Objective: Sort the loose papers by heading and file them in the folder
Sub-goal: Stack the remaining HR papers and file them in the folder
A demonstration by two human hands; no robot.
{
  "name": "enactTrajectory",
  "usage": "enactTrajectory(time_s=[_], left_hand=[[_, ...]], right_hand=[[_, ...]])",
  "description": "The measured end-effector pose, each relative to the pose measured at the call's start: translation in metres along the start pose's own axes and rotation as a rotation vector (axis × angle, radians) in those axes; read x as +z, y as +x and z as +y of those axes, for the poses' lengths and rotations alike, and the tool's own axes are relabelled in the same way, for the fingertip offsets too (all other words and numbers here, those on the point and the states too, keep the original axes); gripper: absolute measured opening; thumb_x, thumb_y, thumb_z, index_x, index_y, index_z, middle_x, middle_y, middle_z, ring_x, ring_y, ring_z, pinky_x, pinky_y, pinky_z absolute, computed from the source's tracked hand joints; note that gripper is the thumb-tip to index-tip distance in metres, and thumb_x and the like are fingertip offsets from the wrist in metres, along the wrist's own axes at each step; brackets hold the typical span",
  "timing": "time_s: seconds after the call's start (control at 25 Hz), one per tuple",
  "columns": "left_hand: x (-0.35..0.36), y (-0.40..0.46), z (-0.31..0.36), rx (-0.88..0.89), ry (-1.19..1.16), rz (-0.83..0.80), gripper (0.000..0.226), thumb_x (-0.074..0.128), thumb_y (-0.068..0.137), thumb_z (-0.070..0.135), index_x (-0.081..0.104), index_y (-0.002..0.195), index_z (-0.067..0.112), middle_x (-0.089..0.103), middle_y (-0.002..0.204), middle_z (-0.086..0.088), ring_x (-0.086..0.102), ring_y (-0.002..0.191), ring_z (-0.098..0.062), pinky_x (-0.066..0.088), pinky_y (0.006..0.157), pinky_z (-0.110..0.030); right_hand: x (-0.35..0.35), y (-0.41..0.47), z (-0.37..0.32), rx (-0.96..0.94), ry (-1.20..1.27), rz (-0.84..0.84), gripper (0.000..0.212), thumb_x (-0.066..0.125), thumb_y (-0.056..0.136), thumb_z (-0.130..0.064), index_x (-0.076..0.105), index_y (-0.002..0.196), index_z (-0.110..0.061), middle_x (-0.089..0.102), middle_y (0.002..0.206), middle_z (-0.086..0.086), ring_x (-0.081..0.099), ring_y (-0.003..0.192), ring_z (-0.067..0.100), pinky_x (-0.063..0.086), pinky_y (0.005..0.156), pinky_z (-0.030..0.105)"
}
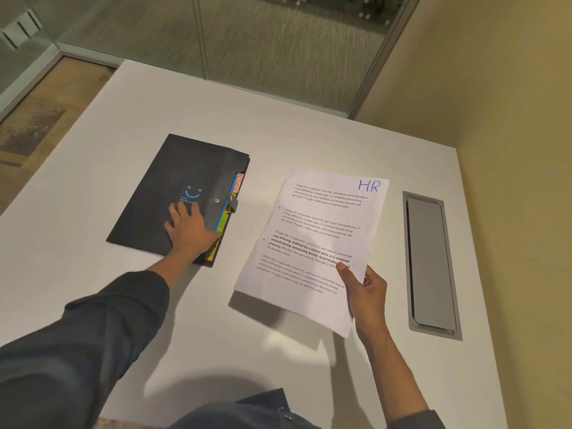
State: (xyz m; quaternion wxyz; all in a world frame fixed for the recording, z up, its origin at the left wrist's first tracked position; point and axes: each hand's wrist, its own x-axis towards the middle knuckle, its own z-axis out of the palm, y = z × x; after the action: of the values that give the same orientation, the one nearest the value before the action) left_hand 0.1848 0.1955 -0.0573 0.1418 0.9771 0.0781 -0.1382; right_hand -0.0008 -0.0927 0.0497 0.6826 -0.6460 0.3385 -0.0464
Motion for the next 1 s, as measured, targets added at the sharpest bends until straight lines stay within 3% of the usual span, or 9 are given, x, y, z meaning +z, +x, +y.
enactTrajectory(time_s=[0.08,0.28,0.44,0.6,0.84,1.0], left_hand=[[0.002,0.005,-0.005,-0.074,0.038,-0.118,0.103,0.071,0.075,0.059,0.017,0.149,0.013,0.005,0.159,-0.02,-0.003,0.146,-0.042,0.014,0.111,-0.063],[-0.008,0.011,-0.007,-0.052,0.034,-0.235,0.112,0.071,0.074,0.06,0.006,0.152,0.012,-0.006,0.158,-0.023,-0.006,0.146,-0.043,0.014,0.111,-0.064],[-0.01,0.014,-0.012,-0.038,0.05,-0.272,0.122,0.075,0.07,0.059,-0.004,0.153,0.015,-0.013,0.158,-0.022,-0.012,0.145,-0.043,0.016,0.111,-0.066],[-0.016,0.012,-0.006,-0.016,0.234,-0.222,0.134,0.074,0.063,0.069,-0.014,0.152,0.019,-0.021,0.156,-0.023,-0.013,0.144,-0.045,0.013,0.108,-0.069],[-0.012,0.017,-0.012,-0.077,0.186,-0.312,0.129,0.071,0.067,0.069,-0.012,0.153,0.02,-0.015,0.157,-0.025,-0.008,0.145,-0.046,0.02,0.109,-0.067],[-0.006,0.014,-0.011,-0.046,0.248,-0.286,0.123,0.061,0.07,0.076,-0.008,0.153,0.018,-0.01,0.157,-0.027,-0.003,0.145,-0.048,0.027,0.108,-0.062]], right_hand=[[-0.001,-0.001,0.0,-0.002,-0.002,0.004,0.021,0.065,0.093,-0.008,0.072,0.112,-0.01,0.076,0.106,0.002,0.072,0.1,0.024,0.055,0.093,0.044],[-0.001,-0.004,0.003,-0.009,-0.019,0.014,0.021,0.065,0.093,-0.008,0.072,0.112,-0.01,0.076,0.106,0.001,0.071,0.102,0.024,0.055,0.094,0.044],[0.003,-0.004,0.004,-0.012,-0.023,0.004,0.021,0.064,0.093,-0.007,0.072,0.112,-0.01,0.076,0.106,0.001,0.071,0.101,0.024,0.055,0.094,0.045],[0.006,-0.001,0.003,-0.02,-0.03,-0.006,0.021,0.065,0.093,-0.007,0.072,0.112,-0.009,0.076,0.106,0.002,0.072,0.1,0.023,0.055,0.094,0.047],[0.009,0.002,0.003,-0.022,-0.032,-0.021,0.021,0.065,0.092,-0.008,0.073,0.112,-0.01,0.076,0.105,0.003,0.072,0.099,0.023,0.055,0.092,0.046],[0.01,0.003,0.003,-0.02,-0.034,-0.017,0.021,0.065,0.093,-0.008,0.072,0.112,-0.01,0.076,0.105,0.003,0.072,0.099,0.024,0.055,0.093,0.047]])
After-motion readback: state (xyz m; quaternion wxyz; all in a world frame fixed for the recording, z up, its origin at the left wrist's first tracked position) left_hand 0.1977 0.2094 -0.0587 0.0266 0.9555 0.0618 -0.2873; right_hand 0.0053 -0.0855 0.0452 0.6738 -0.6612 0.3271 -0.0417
